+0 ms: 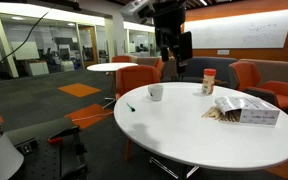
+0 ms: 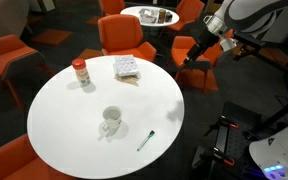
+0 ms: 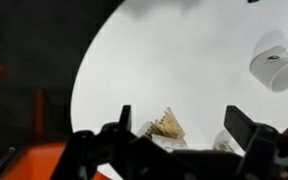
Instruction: Put the marker in the mug
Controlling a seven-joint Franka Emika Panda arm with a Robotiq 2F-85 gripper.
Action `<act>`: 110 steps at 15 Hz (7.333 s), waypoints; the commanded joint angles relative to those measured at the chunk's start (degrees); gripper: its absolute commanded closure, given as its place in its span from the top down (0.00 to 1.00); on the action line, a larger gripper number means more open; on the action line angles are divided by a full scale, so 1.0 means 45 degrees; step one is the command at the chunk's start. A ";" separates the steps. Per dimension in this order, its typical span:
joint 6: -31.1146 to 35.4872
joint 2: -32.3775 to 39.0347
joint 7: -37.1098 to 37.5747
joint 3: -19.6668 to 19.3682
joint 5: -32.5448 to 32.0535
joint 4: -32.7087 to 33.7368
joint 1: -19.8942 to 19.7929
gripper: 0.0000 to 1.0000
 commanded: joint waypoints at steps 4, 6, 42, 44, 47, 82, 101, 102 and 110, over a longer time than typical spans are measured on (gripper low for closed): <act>-0.0051 0.0038 -0.0114 0.0461 0.0173 0.0019 -0.0460 1.00; -0.0051 0.0038 -0.0114 0.0461 0.0172 0.0019 -0.0460 1.00; 0.3314 0.8273 2.8452 0.4755 -0.4600 0.1844 0.3642 0.93; 0.3252 0.8963 2.8272 0.4396 -0.4307 0.2475 0.4061 0.79; 0.3280 0.9593 2.8195 0.4051 -0.3997 0.3086 0.4479 0.55; -0.1487 0.9810 3.7149 -0.2947 -1.9953 0.7414 1.2147 0.05; -0.1313 1.2695 3.7023 -0.4429 -1.9688 0.8018 1.3874 0.61; -0.0936 1.2423 3.6776 -0.4330 -1.9443 0.7815 1.3608 0.68; -0.0069 0.8830 3.5164 0.2080 -1.9983 0.7218 0.4992 1.00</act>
